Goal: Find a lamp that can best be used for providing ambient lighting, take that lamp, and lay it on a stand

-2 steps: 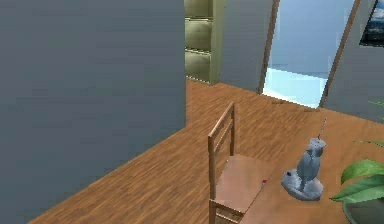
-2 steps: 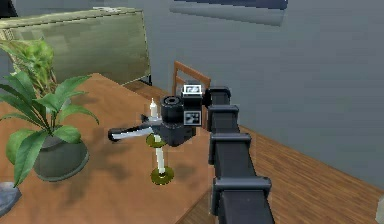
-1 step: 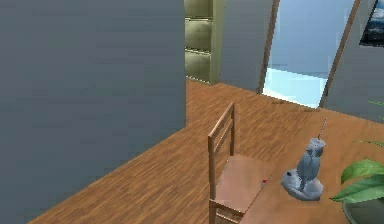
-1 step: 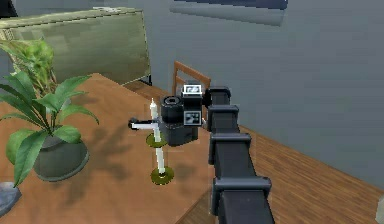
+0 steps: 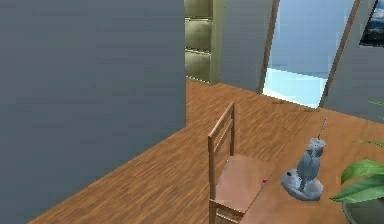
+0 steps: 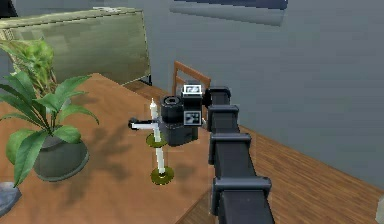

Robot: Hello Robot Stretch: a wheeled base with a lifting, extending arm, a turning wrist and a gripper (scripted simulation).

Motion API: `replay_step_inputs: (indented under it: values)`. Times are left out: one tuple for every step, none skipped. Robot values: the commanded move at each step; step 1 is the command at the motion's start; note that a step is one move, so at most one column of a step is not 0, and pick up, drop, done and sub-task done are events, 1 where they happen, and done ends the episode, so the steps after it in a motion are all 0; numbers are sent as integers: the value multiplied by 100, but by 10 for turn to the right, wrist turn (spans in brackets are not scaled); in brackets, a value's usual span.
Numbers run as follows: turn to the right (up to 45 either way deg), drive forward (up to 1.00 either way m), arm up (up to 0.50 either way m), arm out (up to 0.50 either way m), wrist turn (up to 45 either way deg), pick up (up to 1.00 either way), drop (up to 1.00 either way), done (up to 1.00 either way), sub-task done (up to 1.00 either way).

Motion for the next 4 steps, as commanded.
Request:
replay_step_inputs:
  values:
    - [0,0,4,0,0,0,0,0,0]
    - [0,0,0,0,-450,0,0,0,0]
    - [0,0,0,0,-450,0,0,0,0]
    - [0,0,0,0,-120,0,0,0,0]
